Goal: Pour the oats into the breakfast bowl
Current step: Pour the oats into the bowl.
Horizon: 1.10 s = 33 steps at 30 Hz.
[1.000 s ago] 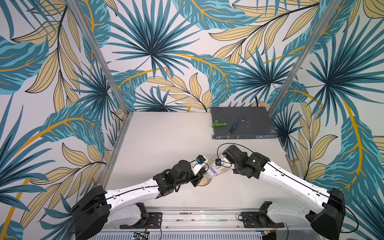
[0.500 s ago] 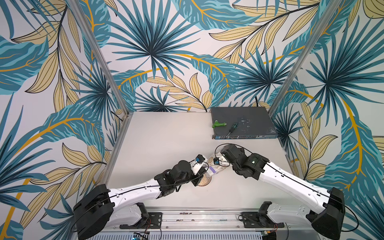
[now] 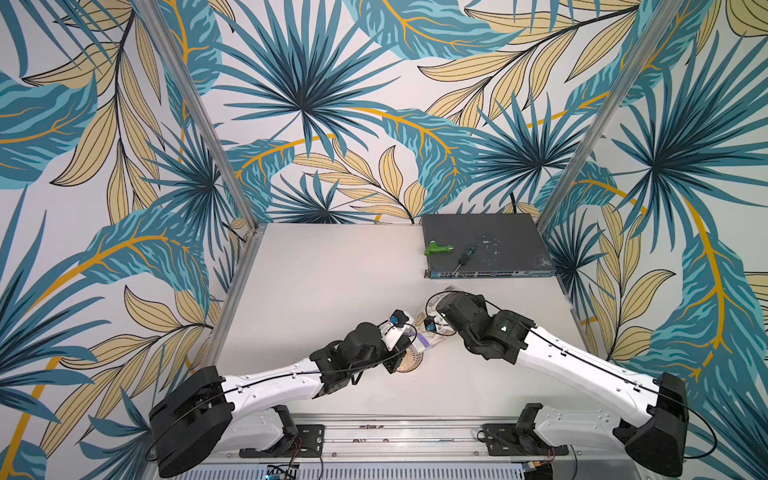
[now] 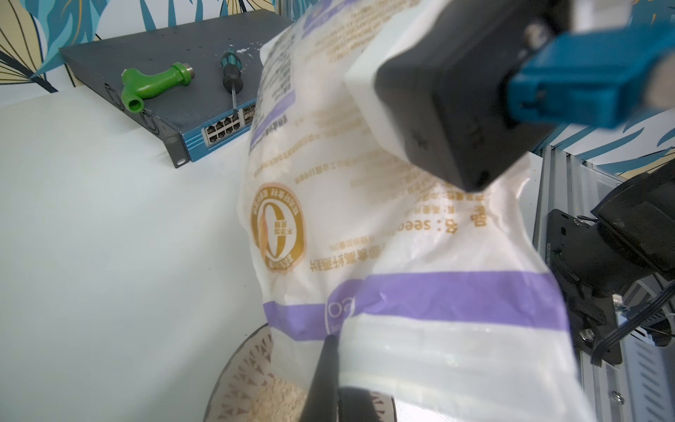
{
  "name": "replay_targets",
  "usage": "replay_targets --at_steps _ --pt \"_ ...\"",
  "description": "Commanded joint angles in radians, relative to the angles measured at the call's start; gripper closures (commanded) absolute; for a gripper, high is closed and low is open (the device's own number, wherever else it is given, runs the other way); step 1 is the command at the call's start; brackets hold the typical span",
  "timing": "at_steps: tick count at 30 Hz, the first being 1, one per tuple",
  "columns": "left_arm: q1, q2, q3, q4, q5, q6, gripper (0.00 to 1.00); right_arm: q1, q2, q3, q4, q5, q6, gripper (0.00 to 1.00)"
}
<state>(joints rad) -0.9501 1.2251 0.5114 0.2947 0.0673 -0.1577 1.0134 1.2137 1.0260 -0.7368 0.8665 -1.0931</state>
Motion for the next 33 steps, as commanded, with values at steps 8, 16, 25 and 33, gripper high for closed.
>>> replay_targets --at_steps 8,16,25,33 --pt "0.007 0.039 -0.096 -0.129 -0.036 -0.057 1.00 0.024 -0.011 0.036 0.126 0.236 0.041 1.00" --pt "0.007 0.071 -0.105 -0.110 -0.041 -0.072 1.00 0.044 0.008 0.038 0.121 0.239 0.049 1.00" --pt "0.007 0.117 -0.116 -0.060 -0.057 -0.112 1.00 0.066 0.023 0.050 0.136 0.256 0.043 1.00" --pt "0.007 0.139 -0.116 -0.049 -0.054 -0.126 1.00 0.106 0.033 0.073 0.149 0.293 0.030 1.00"
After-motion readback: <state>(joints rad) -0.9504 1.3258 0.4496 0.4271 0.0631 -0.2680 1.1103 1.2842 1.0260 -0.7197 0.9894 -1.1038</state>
